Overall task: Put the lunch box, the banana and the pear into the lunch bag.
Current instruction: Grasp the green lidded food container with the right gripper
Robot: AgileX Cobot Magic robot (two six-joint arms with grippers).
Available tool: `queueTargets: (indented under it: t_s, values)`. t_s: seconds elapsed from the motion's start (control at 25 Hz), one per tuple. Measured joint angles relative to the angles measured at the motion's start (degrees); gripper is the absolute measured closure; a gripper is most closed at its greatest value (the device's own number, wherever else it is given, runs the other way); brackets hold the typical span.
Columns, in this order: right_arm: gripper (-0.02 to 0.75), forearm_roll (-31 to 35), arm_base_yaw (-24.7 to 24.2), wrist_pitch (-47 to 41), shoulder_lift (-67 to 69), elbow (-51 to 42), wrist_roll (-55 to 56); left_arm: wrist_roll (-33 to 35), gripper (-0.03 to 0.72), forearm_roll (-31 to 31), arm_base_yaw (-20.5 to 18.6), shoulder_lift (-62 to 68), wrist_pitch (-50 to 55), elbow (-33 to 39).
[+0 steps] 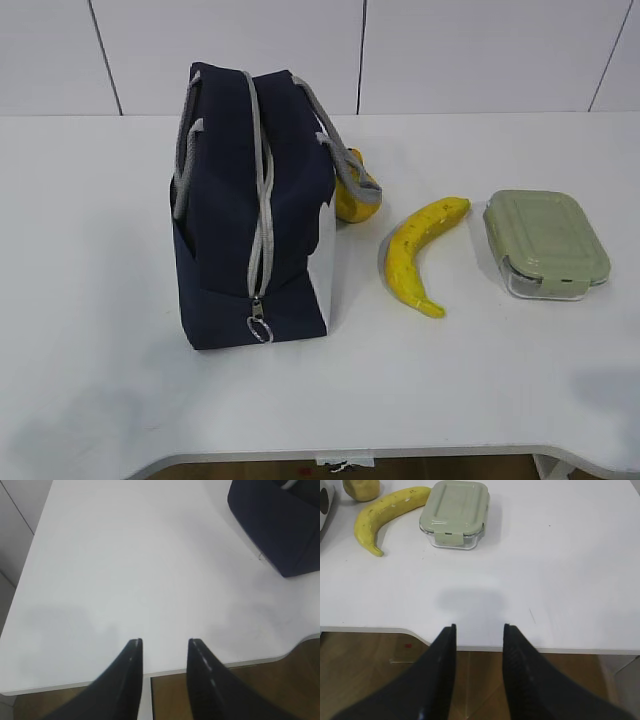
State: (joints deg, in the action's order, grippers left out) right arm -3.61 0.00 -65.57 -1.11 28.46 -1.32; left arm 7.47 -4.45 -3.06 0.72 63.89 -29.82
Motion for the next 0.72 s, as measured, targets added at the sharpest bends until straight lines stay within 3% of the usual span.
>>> queueTargets:
  t_s: [0.72]
  values:
    - [0.494,-0.1,0.0,0.0,0.0,0.0,0.0,0.0,0.454,0.0,0.0,0.0,0.0,0.0]
